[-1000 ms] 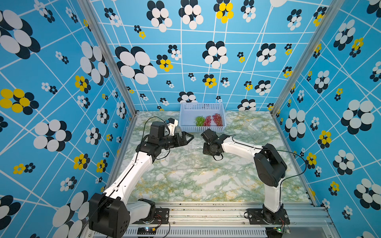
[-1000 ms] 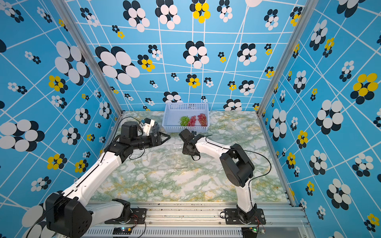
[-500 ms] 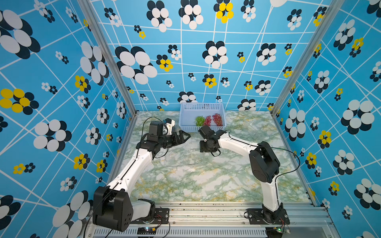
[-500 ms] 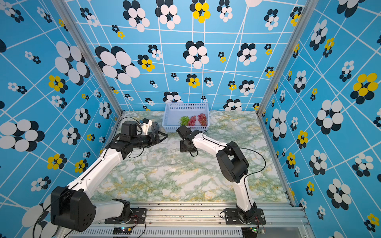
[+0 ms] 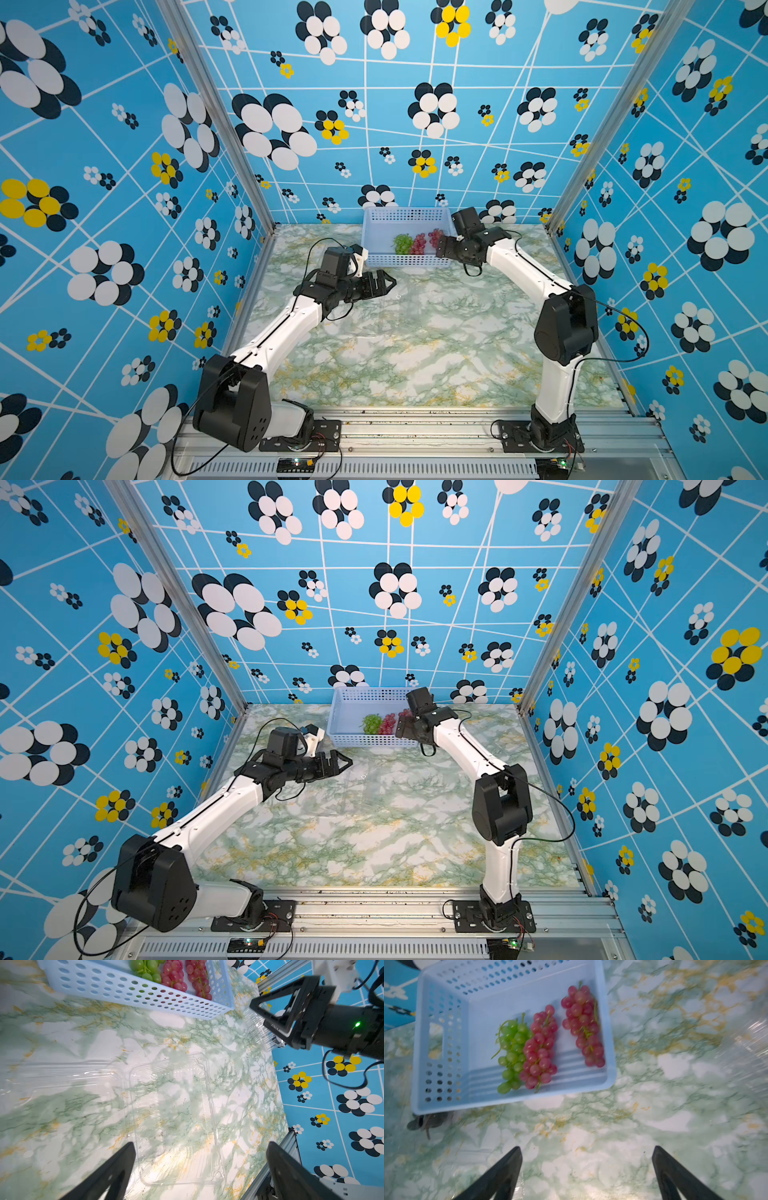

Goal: Pack grapes into containers
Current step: Adjust the packing box at the center of the board, then move the basket to the center of the board.

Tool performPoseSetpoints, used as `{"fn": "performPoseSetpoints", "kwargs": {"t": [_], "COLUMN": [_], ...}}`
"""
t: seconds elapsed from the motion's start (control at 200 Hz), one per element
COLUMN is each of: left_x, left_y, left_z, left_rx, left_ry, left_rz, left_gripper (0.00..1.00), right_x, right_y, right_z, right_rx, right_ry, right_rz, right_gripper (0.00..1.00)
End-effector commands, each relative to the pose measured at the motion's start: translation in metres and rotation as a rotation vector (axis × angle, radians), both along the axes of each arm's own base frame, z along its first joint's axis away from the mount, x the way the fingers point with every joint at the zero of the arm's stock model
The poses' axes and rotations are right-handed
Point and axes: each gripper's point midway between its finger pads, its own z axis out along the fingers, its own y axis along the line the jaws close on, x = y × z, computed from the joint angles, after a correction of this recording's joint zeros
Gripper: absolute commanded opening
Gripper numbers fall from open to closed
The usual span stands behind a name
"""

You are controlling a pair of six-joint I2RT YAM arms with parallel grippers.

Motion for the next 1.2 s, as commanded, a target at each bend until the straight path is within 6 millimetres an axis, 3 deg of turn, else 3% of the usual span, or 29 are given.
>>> {"fn": "performPoseSetpoints", "kwargs": {"t": [0.0,0.195,0.385,0.86,1.01,1.195], "left_x": [0.026,0.04,0.047,0.041,0.04,0.04], "left_y": [-0.008,-0.021,-0.021,-0.02,-0.02,-0.021], "left_z": [0.014,0.015,0.011,0.005,0.004,0.004], "left_rx": [-0.01,0.019,0.032,0.02,0.019,0.011], "left_ry": [-0.04,-0.046,-0.038,-0.017,-0.01,0.0], "left_rz": [0.024,0.001,0.007,0.021,0.023,0.021], "left_gripper": [1.0,1.0,1.0,0.99,1.0,0.99], "right_x": [0.023,0.069,0.082,0.059,0.049,0.028], "right_y": [-0.008,-0.013,-0.007,-0.017,-0.023,-0.034], "right_z": [-0.025,-0.049,-0.069,-0.085,-0.084,-0.085], "right_rx": [-0.044,-0.064,-0.085,-0.143,-0.162,-0.195], "right_ry": [0.028,0.051,0.096,0.138,0.136,0.122], "right_rz": [0.002,-0.001,0.031,0.077,0.073,0.083], "right_gripper": [0.99,0.99,0.87,0.4,0.3,0.27]}}
